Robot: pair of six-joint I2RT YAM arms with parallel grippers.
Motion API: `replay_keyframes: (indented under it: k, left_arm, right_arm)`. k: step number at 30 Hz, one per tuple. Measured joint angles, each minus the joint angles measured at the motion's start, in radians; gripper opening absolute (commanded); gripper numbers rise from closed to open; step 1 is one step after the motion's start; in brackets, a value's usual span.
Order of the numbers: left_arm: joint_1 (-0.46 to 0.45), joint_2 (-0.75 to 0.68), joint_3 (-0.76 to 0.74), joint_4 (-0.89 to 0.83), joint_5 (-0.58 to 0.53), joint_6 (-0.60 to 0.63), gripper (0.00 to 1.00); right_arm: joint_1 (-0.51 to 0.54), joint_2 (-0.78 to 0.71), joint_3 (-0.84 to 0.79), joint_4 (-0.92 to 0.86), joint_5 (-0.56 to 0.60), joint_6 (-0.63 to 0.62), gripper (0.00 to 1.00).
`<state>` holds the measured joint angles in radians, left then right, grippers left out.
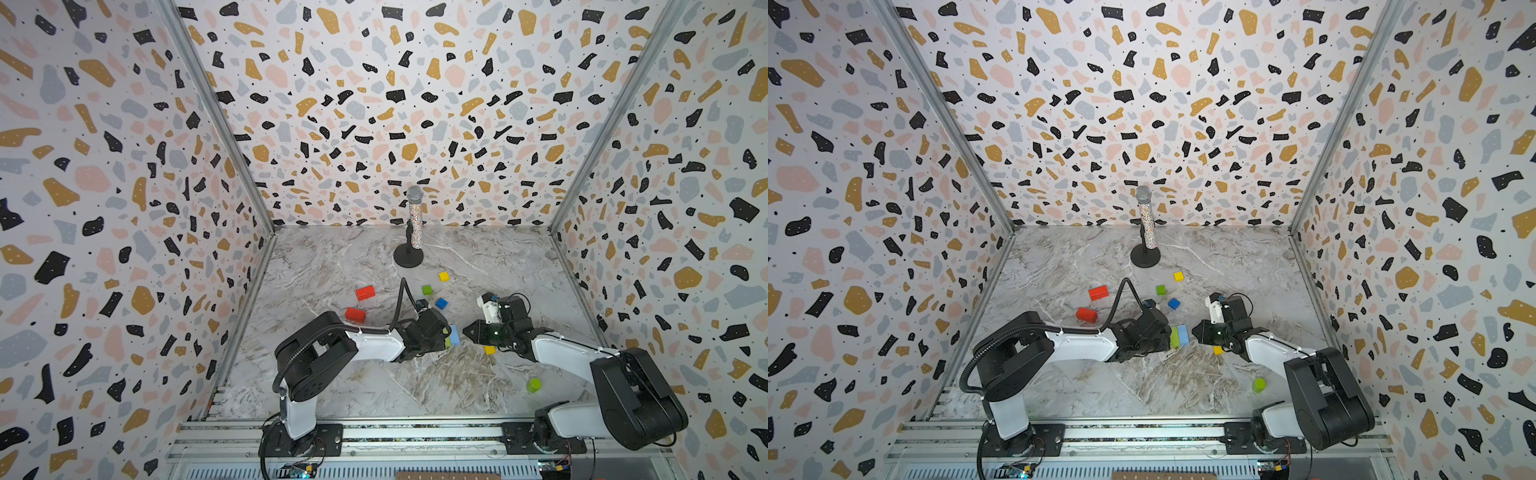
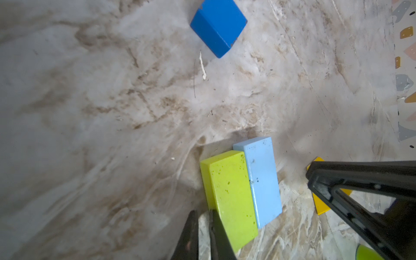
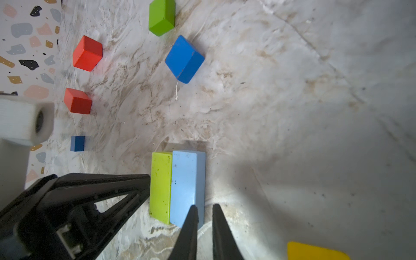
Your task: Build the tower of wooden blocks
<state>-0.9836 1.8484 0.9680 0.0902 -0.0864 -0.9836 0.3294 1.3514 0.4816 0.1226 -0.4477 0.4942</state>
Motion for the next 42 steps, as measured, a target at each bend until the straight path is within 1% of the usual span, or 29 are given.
replay_keyframes:
  k: [5,10,13,15,19,21,25,30,32,35,36,37,42]
  left_arm:
    - [0.000,0.000,0.002,-0.001,-0.001,0.000,0.15]
    - [0.002,-0.024,0.002,-0.021,-0.018,0.004,0.19]
    - [0.008,-0.076,0.002,-0.046,-0.036,0.017,0.23]
    - [0.019,-0.124,0.002,-0.064,-0.053,0.031,0.27]
    - [0.053,-0.213,-0.005,-0.092,-0.077,0.054,0.31]
    - [0.076,-0.263,-0.013,-0.114,-0.089,0.080,0.36]
    - [0.117,-0.356,-0.027,-0.178,-0.122,0.133,0.46]
    - [0.173,-0.506,-0.056,-0.259,-0.180,0.201,0.71]
    - [0.203,-0.572,-0.080,-0.278,-0.193,0.223,0.79]
    - [0.270,-0.663,-0.120,-0.311,-0.201,0.245,0.88]
    - [0.294,-0.689,-0.132,-0.323,-0.203,0.253,0.96]
    - [0.318,-0.711,-0.142,-0.334,-0.206,0.261,1.00]
    - [0.423,-0.795,-0.164,-0.391,-0.211,0.299,1.00]
  right_arm:
    - [0.000,-0.038,0.000,-0.018,0.019,-0.006,0.21]
    - [0.006,-0.126,0.002,-0.048,0.048,-0.014,0.25]
    - [0.013,-0.164,0.027,-0.065,0.061,-0.021,0.28]
    - [0.021,-0.171,0.057,-0.076,0.072,-0.024,0.30]
    - [0.053,-0.168,0.108,-0.101,0.095,-0.029,0.33]
    - [0.076,-0.166,0.127,-0.113,0.107,-0.031,0.34]
    - [0.120,-0.144,0.172,-0.137,0.137,-0.038,0.42]
    - [0.191,-0.092,0.262,-0.174,0.192,-0.065,0.58]
    - [0.226,-0.057,0.311,-0.185,0.217,-0.077,0.63]
    - [0.280,0.019,0.400,-0.201,0.253,-0.096,0.68]
    - [0.299,0.050,0.433,-0.206,0.265,-0.100,0.69]
    - [0.314,0.077,0.462,-0.212,0.274,-0.104,0.70]
    - [0.395,0.255,0.636,-0.231,0.322,-0.125,0.75]
